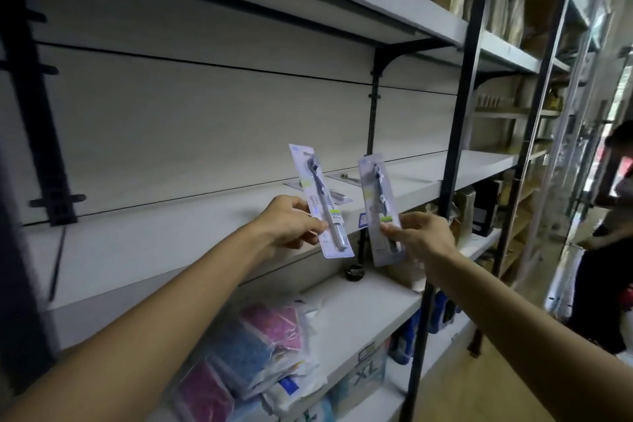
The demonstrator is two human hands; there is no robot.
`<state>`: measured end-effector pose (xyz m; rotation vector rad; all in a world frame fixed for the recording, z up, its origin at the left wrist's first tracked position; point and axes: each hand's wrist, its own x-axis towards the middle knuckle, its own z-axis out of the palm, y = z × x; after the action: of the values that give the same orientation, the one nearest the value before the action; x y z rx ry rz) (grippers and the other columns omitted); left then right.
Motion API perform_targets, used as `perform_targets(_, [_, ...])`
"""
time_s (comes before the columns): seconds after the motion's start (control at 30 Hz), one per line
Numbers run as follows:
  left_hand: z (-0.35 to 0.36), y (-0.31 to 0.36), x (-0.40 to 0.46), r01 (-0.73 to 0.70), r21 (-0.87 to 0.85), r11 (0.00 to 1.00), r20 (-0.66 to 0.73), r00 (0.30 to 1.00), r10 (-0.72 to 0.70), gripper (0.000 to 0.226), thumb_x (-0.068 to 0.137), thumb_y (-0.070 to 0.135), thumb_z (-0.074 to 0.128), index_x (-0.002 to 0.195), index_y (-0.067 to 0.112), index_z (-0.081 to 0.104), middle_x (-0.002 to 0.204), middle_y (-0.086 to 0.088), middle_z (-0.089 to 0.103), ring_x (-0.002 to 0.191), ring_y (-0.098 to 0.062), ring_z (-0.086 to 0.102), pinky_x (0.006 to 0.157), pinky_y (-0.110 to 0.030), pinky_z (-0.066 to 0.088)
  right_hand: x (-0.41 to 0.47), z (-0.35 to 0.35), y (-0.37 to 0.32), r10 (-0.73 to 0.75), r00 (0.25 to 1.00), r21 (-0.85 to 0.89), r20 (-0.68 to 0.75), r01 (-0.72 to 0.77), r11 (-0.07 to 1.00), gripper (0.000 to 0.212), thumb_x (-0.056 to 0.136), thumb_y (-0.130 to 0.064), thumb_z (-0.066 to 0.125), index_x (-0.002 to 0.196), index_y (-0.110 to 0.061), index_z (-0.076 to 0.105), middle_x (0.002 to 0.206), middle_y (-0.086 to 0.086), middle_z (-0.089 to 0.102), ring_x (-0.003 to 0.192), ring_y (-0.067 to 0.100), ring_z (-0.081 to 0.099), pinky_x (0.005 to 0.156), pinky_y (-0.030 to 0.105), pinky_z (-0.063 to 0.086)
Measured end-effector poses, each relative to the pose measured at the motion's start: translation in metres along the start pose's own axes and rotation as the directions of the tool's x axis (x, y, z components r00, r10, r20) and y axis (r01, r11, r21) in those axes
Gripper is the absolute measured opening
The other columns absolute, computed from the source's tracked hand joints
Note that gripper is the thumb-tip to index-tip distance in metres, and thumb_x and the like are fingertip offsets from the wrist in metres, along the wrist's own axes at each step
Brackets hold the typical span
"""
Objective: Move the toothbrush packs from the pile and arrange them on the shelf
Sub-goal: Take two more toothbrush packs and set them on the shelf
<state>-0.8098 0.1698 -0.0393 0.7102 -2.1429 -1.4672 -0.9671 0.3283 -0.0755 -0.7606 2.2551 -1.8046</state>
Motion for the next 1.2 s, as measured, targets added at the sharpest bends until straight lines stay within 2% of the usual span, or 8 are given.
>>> perform_targets(0.13, [0.033, 0.006, 0.042, 0.015, -0.009, 1.000, 0.017, 1.000, -0.015, 0.014, 0.080, 0.006, 0.071, 0.092, 0.005, 0.066, 0.070, -0.007, 0.068, 0.052, -0.014, 0.059, 0.043, -0.021, 0.038, 0.045, -0.028, 0.015, 0.019, 0.999, -0.007, -0.038, -0.020, 1.000, 0.038, 0.073, -0.029, 0.080, 0.103, -0.013, 0.066, 0.094, 0.004, 0.068, 0.084, 0.020, 0.066, 0.080, 0.043, 0.058])
perform_targets(0.23, [0.056, 0.014, 0.068, 0.024, -0.002, 1.000, 0.008, 1.000, -0.024, 0.017, 0.079, 0.005, 0.071, 0.096, 0.003, 0.067, 0.071, -0.007, 0.067, 0.051, -0.012, 0.056, 0.042, -0.021, 0.039, 0.080, -0.048, 0.023, 0.022, 0.998, 0.008, -0.058, -0.022, 1.000, 0.041, 0.072, -0.027, 0.080, 0.106, -0.011, 0.064, 0.087, 0.001, 0.065, 0.079, 0.019, 0.065, 0.077, 0.044, 0.059])
perform_targets(0.43, [0.088, 0.031, 0.110, 0.044, -0.003, 0.999, -0.133, 0.990, -0.044, 0.020, 0.079, 0.004, 0.070, 0.098, 0.000, 0.067, 0.079, -0.011, 0.066, 0.052, -0.014, 0.053, 0.044, -0.020, 0.037, 0.146, -0.080, 0.035, 0.026, 1.000, 0.008, 0.016, -0.026, 1.000, 0.052, 0.074, -0.026, 0.079, 0.118, -0.009, 0.059, 0.100, 0.010, 0.064, 0.077, 0.021, 0.064, 0.068, 0.038, 0.060])
perform_targets(0.63, [0.119, 0.043, 0.142, 0.084, -0.049, 0.995, -0.264, 0.960, -0.094, 0.020, 0.082, 0.003, 0.068, 0.101, -0.003, 0.067, 0.072, -0.010, 0.058, 0.045, -0.011, 0.044, 0.037, -0.017, 0.033, 0.207, -0.111, 0.040, -0.030, 0.994, 0.019, 0.104, 0.028, 0.999, 0.054, 0.074, -0.027, 0.078, 0.122, -0.012, 0.057, 0.112, 0.014, 0.062, 0.090, 0.029, 0.065, 0.073, 0.045, 0.060])
perform_targets(0.9, [0.150, 0.041, 0.178, 0.159, -0.014, 0.987, -0.364, 0.919, -0.153, 0.018, 0.080, 0.008, 0.069, 0.096, 0.001, 0.066, 0.062, -0.009, 0.050, 0.046, -0.014, 0.041, 0.038, -0.016, 0.033, 0.263, -0.115, 0.058, -0.055, 0.978, 0.034, 0.200, 0.049, 0.998, 0.050, 0.076, -0.028, 0.077, 0.119, -0.008, 0.060, 0.105, 0.012, 0.064, 0.079, 0.021, 0.065, 0.061, 0.030, 0.057])
perform_targets(0.97, [0.150, 0.042, 0.194, 0.159, -0.023, 0.987, -0.372, 0.915, -0.156, 0.023, 0.080, 0.006, 0.069, 0.098, -0.006, 0.066, 0.067, -0.011, 0.053, 0.047, -0.014, 0.040, 0.039, -0.017, 0.032, 0.279, -0.113, 0.059, -0.077, 0.978, 0.027, 0.194, 0.073, 0.997, 0.047, 0.077, -0.028, 0.076, 0.117, -0.010, 0.060, 0.102, 0.009, 0.063, 0.075, 0.017, 0.062, 0.057, 0.026, 0.054])
perform_targets(1.1, [0.153, 0.046, 0.229, 0.146, -0.026, 0.989, -0.367, 0.919, -0.145, 0.030, 0.079, 0.005, 0.069, 0.107, -0.007, 0.065, 0.075, -0.013, 0.055, 0.049, -0.016, 0.039, 0.042, -0.022, 0.032, 0.313, -0.106, 0.059, -0.103, 0.977, 0.005, 0.186, 0.104, 0.995, 0.045, 0.078, -0.031, 0.075, 0.116, -0.012, 0.060, 0.100, 0.009, 0.063, 0.081, 0.021, 0.063, 0.056, 0.026, 0.053])
perform_targets(1.2, [0.153, 0.051, 0.254, 0.138, 0.006, 0.990, -0.380, 0.916, -0.125, 0.025, 0.081, 0.006, 0.069, 0.102, -0.008, 0.065, 0.062, -0.010, 0.050, 0.042, -0.012, 0.038, 0.038, -0.017, 0.030, 0.338, -0.101, 0.057, -0.101, 0.977, 0.007, 0.190, 0.101, 0.995, 0.041, 0.078, -0.031, 0.076, 0.111, -0.013, 0.061, 0.097, 0.009, 0.064, 0.081, 0.020, 0.064, 0.052, 0.022, 0.049])
